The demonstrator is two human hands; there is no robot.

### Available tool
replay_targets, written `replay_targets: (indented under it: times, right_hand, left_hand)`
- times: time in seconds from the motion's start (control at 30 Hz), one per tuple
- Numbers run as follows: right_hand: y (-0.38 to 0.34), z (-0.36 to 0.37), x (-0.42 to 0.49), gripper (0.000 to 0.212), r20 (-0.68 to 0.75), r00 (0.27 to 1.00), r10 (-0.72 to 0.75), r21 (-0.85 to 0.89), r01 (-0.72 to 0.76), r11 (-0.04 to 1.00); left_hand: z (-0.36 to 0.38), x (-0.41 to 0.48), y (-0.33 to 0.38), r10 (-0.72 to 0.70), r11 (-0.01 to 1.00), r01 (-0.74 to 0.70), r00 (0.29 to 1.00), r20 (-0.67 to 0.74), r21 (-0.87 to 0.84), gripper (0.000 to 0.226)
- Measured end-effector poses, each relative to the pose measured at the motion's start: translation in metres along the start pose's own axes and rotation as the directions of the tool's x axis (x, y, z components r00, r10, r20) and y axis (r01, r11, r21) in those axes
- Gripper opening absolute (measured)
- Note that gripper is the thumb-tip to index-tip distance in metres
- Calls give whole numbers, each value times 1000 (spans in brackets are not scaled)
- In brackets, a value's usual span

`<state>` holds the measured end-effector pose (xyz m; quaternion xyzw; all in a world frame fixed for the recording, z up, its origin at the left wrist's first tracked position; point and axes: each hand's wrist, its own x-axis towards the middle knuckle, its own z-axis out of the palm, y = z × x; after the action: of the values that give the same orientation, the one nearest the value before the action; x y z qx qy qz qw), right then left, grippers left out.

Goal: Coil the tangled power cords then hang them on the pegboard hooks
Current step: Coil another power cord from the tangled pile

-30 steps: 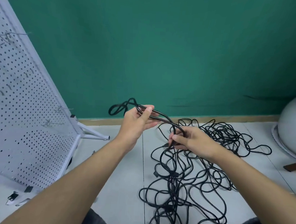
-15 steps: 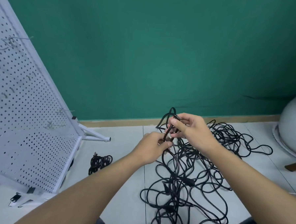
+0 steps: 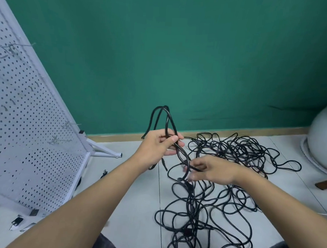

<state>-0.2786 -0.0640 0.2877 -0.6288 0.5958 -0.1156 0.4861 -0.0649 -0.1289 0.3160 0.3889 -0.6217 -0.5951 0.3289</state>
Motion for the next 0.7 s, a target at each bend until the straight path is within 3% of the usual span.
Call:
replay_targets:
  times: [0.07, 0.23, 0.43, 0.57, 0.7]
  right_hand:
    - [-4, -2, 0, 17, -69, 996, -56, 25, 58, 998]
    - [-15, -10, -7, 4, -297, 950, -99, 63, 123, 990]
    - [-28, -4, -17, 21, -175, 981, -86, 84, 102, 991]
    - [-31, -8, -21, 21, -187, 981, -52, 147, 81, 986]
    - [-29, -8, -20, 12, -248, 968, -42, 246, 104, 964]
  left_hand:
    - [-5, 0, -2, -16, 999, 15, 999, -38, -41, 17]
    - [-12, 1, -10, -144, 982, 134, 987, -66, -136, 16]
    - [-7, -1, -8, -253, 954, 242, 966, -46, -176, 21]
    - [-7, -3, -7, -265, 951, 253, 963, -48, -176, 23]
    - [-8, -1, -7, -239, 962, 215, 962, -135, -171, 11]
